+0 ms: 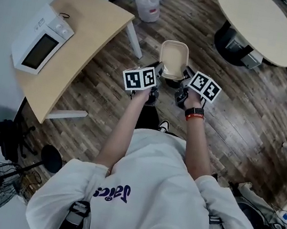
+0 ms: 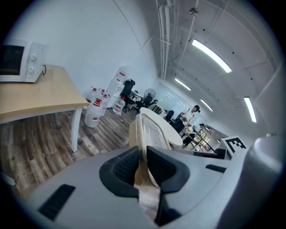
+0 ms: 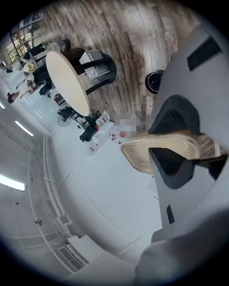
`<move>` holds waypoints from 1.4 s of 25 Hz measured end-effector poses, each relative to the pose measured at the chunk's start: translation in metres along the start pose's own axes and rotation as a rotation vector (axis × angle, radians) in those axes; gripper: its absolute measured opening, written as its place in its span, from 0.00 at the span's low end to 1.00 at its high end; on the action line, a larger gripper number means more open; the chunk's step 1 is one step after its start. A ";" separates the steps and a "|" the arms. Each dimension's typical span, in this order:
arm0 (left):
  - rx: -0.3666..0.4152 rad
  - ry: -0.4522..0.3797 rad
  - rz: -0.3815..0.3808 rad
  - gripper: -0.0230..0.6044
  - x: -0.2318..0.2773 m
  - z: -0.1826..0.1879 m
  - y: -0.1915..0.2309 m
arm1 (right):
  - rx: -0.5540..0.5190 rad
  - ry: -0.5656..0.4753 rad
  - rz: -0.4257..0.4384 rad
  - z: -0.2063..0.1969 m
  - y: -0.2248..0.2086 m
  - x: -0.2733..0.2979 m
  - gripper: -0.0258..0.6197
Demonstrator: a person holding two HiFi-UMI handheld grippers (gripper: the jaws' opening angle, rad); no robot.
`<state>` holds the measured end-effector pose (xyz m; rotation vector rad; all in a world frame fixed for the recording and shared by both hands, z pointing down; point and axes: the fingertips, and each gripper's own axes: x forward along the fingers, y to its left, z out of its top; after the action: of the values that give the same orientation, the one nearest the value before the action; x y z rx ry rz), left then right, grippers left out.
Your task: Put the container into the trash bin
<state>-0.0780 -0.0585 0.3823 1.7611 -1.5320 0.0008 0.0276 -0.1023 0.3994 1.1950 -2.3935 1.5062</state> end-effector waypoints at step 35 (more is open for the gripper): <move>-0.036 0.306 -0.071 0.14 0.198 -0.013 0.057 | 0.194 0.025 -0.201 0.034 -0.136 0.112 0.20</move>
<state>-0.0658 -0.2155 0.5162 1.6969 -1.2413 0.1972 0.0484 -0.2230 0.5311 1.3970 -2.0770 1.7044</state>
